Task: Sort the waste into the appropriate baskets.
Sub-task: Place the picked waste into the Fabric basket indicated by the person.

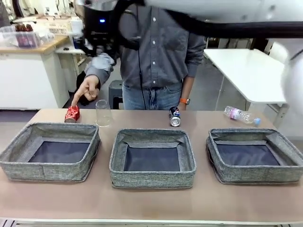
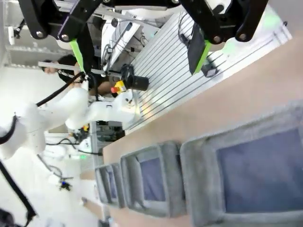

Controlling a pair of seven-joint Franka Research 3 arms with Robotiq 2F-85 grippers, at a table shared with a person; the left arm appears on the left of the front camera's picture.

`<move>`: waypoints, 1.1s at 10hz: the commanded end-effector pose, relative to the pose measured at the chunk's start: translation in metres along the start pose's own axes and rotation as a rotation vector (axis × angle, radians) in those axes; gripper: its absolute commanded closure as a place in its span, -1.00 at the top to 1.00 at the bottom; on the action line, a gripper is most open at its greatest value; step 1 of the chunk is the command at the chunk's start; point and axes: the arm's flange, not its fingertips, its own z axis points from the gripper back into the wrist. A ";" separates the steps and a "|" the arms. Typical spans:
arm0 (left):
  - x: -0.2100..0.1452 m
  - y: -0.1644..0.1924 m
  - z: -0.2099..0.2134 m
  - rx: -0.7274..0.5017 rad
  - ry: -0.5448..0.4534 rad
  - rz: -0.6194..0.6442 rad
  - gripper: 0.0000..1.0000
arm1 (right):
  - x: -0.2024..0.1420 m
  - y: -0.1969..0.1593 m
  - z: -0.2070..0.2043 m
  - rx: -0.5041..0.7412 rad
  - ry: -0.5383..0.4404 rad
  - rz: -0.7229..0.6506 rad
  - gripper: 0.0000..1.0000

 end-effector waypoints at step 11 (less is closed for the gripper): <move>-0.029 0.027 0.040 -0.015 -0.182 0.092 1.00 | -0.045 0.146 -0.096 0.321 -0.012 0.709 -0.84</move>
